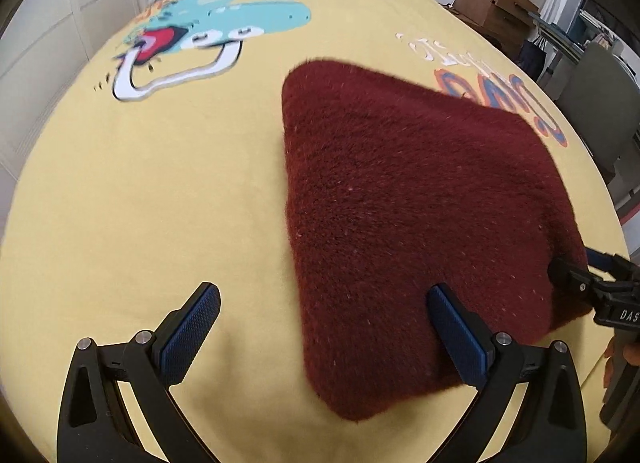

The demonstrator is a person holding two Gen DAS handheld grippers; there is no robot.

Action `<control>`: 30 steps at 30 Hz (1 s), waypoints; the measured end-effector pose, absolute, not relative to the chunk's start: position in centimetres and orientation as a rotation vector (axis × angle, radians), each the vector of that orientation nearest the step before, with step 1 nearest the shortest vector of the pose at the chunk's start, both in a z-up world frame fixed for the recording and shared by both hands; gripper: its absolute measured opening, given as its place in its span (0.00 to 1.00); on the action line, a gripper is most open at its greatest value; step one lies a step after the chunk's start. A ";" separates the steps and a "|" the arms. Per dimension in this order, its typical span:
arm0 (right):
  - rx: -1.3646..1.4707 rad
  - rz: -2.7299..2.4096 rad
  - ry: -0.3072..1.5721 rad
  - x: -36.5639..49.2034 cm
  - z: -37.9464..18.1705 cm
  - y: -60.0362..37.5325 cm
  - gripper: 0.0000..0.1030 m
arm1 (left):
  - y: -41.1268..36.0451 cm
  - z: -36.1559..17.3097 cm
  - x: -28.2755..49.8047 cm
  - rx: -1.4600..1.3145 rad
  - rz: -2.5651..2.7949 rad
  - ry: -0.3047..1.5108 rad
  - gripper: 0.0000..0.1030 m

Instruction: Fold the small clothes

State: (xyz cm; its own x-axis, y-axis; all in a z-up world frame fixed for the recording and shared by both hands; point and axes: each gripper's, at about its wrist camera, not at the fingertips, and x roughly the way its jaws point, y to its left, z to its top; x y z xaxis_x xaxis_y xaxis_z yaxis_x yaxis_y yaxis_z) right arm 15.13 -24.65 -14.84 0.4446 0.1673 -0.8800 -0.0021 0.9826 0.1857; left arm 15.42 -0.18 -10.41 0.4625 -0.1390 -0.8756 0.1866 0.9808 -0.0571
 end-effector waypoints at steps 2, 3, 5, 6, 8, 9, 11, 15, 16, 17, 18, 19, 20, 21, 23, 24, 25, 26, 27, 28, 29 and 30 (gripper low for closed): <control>0.153 0.104 1.085 14.6 -13.4 -24.4 1.00 | -0.2 -9.3 14.8 0.064 -0.194 1.049 0.99; 0.144 0.105 1.076 14.3 -12.9 -24.3 1.00 | -0.1 -8.6 14.4 0.065 -0.192 1.036 0.99; 0.118 0.101 1.052 13.6 -11.4 -24.1 1.00 | 0.1 -7.3 13.7 0.064 -0.188 1.021 0.99; 0.101 0.097 1.039 13.2 -10.7 -24.1 1.00 | 0.2 -6.6 13.3 0.065 -0.180 1.010 0.99; 0.073 0.078 1.017 12.3 -9.3 -24.1 1.00 | 0.3 -5.4 12.6 0.076 -0.163 0.994 0.99; 0.067 0.073 1.005 11.8 -8.5 -24.3 1.00 | 0.4 -4.7 12.0 0.088 -0.148 0.978 0.99; 0.059 0.066 0.982 10.6 -6.9 -24.7 1.00 | 0.6 -3.7 11.2 0.102 -0.123 0.958 0.99; 0.043 0.046 0.928 7.8 -4.1 -25.4 1.00 | 1.3 -2.1 9.1 0.095 -0.096 0.935 0.99; 0.041 0.043 0.921 7.5 -3.6 -25.6 1.00 | 1.5 -1.9 8.8 0.096 -0.088 0.931 0.99; 0.035 0.036 0.908 6.6 -3.0 -25.8 1.00 | 1.6 -1.8 8.3 0.098 -0.077 0.928 0.99; 0.032 0.032 0.901 6.1 -2.6 -25.8 1.00 | 1.8 -1.7 7.8 0.102 -0.063 0.928 0.99; 0.028 0.025 0.895 5.6 -2.3 -26.0 1.00 | 2.0 -1.7 7.3 0.105 -0.045 0.932 0.99; 0.023 0.017 0.889 4.9 -2.0 -26.1 1.00 | 2.3 -1.8 7.0 0.107 -0.032 0.937 0.99; 0.021 0.009 0.884 4.3 -1.8 -26.1 1.00 | 2.4 -1.8 6.6 0.111 -0.017 0.943 0.99; 0.023 0.000 0.876 3.3 -1.6 -26.3 1.00 | 2.8 -2.0 5.7 0.118 -0.002 0.939 0.99; 0.026 -0.003 0.878 2.8 -1.6 -26.4 1.00 | 3.0 -2.1 5.2 0.113 0.006 0.943 0.99; 0.028 -0.006 0.880 2.4 -1.7 -26.5 1.00 | 3.3 -2.2 4.9 0.105 0.010 0.948 0.99; 0.031 -0.008 0.882 2.0 -1.8 -26.6 1.00 | 3.5 -2.3 4.7 0.092 0.012 0.953 0.99; 0.029 -0.013 0.887 1.6 -1.9 -26.6 1.00 | 3.8 -2.4 4.5 0.081 0.014 0.958 0.99; 0.022 -0.020 0.892 1.4 -2.0 -26.6 1.00 | 4.0 -2.5 4.4 0.076 0.014 0.962 0.99; 0.015 -0.027 0.897 1.1 -2.2 -26.7 1.00 | 4.1 -2.6 4.3 0.077 0.016 0.965 0.99; 0.013 -0.031 0.900 0.9 -2.3 -26.7 1.00 | 4.1 -2.7 4.2 0.085 0.020 0.967 0.99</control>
